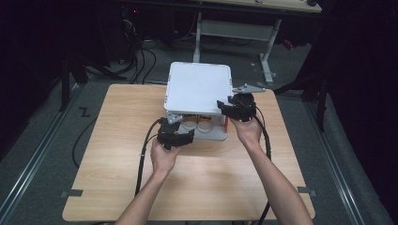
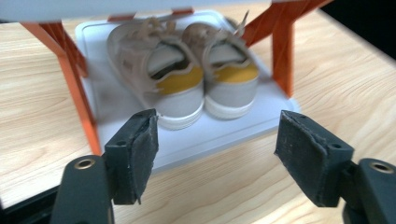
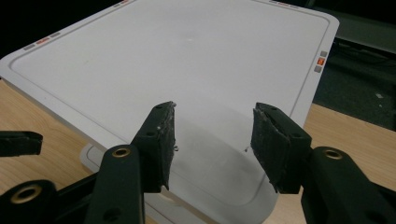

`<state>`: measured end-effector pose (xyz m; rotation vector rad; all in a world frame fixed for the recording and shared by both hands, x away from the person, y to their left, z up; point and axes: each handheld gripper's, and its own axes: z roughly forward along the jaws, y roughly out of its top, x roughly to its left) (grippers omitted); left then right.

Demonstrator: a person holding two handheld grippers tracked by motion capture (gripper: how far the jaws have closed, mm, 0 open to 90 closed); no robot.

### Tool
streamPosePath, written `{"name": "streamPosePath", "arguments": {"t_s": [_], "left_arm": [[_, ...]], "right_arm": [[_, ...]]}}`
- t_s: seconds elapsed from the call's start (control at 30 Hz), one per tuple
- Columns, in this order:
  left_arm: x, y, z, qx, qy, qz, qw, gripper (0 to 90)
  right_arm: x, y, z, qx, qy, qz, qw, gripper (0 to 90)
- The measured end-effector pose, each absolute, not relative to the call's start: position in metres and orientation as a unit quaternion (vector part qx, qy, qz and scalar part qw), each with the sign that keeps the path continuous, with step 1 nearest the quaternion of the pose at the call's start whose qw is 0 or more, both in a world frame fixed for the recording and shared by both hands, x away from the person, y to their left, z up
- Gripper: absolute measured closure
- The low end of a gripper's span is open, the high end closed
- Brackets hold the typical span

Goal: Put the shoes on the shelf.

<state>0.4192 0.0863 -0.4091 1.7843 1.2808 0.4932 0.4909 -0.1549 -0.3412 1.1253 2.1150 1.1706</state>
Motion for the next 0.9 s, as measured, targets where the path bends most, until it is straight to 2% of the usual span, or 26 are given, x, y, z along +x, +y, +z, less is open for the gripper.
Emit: {"name": "streamPosePath", "arguments": {"t_s": [0.9], "left_arm": [[0.387, 0.127, -0.387, 0.710, 0.488, 0.221, 0.457, 28.8]], "right_arm": [[0.448, -0.216, -0.342, 0.413, 0.756, 0.453, 0.231, 50.4]]}}
